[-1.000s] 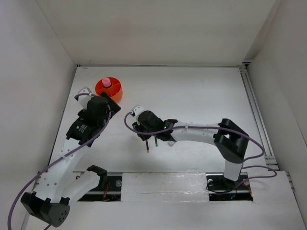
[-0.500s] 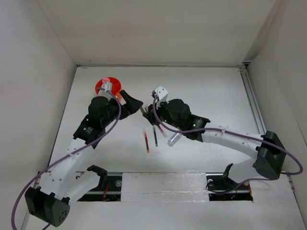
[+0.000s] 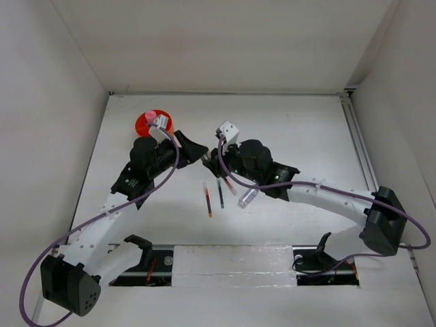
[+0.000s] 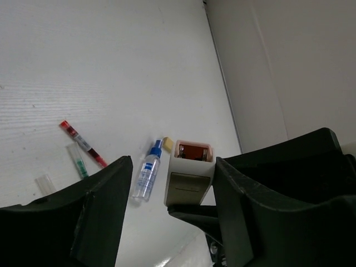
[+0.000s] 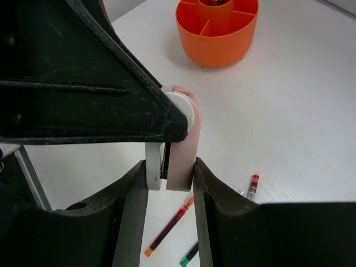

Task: Sort the stationery into containers
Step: Place the stapler in the storage box.

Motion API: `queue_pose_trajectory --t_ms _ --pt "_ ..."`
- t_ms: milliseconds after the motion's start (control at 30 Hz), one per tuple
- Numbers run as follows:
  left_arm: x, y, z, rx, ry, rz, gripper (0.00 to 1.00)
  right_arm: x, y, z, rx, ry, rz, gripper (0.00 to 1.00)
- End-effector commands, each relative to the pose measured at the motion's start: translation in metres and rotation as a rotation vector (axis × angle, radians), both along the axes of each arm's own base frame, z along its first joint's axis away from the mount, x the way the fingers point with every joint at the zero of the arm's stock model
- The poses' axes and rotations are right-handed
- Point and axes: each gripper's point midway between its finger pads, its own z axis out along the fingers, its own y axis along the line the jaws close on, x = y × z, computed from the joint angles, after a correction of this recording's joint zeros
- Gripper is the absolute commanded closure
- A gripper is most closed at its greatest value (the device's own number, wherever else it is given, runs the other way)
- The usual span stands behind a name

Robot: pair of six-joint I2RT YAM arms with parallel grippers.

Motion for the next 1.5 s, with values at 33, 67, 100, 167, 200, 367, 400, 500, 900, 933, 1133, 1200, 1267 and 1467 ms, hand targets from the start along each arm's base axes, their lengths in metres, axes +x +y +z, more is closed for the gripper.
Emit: queue_pose_trajectory --t_ms 33,67,100,167,200,367,400,500,900,933,1133,1200,1267,1467 --pt "0.002 -0.004 0.017 -0.027 -0.077 -0.025 0.53 0.008 0.004 0.033 0.079 -0.062 0.01 1.0" --pt "0.004 -0.003 0.017 -0.018 -0.083 -0.016 0.58 0.008 0.004 0.033 0.079 -0.061 0.01 1.0" --pt "0.005 -0.003 0.013 -0.013 -0.074 -0.016 0.64 0.006 0.005 0.033 0.08 -0.06 0.021 1.0" --pt "0.008 -0.003 0.01 -0.001 -0.072 -0.008 0.73 0.003 0.007 0.033 0.082 -0.057 0.042 1.0" --pt "0.01 -0.001 0.01 0.001 -0.072 0.001 0.79 0.0 0.01 0.037 0.091 -0.059 0.066 1.0" --pt "0.018 -0.005 -0.005 0.027 -0.034 -0.002 1.0 -0.004 0.014 0.033 0.083 -0.056 0.104 1.0" --pt "0.02 -0.005 -0.009 0.032 -0.022 -0.002 1.0 -0.004 0.014 0.033 0.083 -0.057 0.104 1.0" --pt "0.027 -0.005 -0.005 0.034 -0.029 0.017 1.0 -0.004 0.014 0.033 0.083 -0.057 0.104 0.95" --pt "0.073 0.071 0.007 0.268 0.006 0.478 1.0 0.007 -0.019 0.035 0.11 -0.055 0.05 0.01" --pt "0.08 0.078 0.014 0.286 0.004 0.526 1.0 0.003 -0.024 0.038 0.117 -0.061 0.05 0.01" --pt "0.103 0.149 0.052 0.507 -0.048 0.833 1.0 -0.014 -0.037 0.043 0.129 -0.065 0.081 0.01" --pt "0.12 0.185 0.062 0.551 -0.05 0.915 1.0 -0.021 -0.042 0.046 0.129 -0.062 0.093 0.01" --pt "0.142 0.221 0.06 0.551 -0.049 0.877 1.0 -0.027 -0.046 0.041 0.121 -0.053 0.102 0.01" --pt "0.18 0.267 0.089 0.616 -0.192 0.861 1.0 -0.046 -0.059 0.052 0.153 -0.076 0.14 0.01"
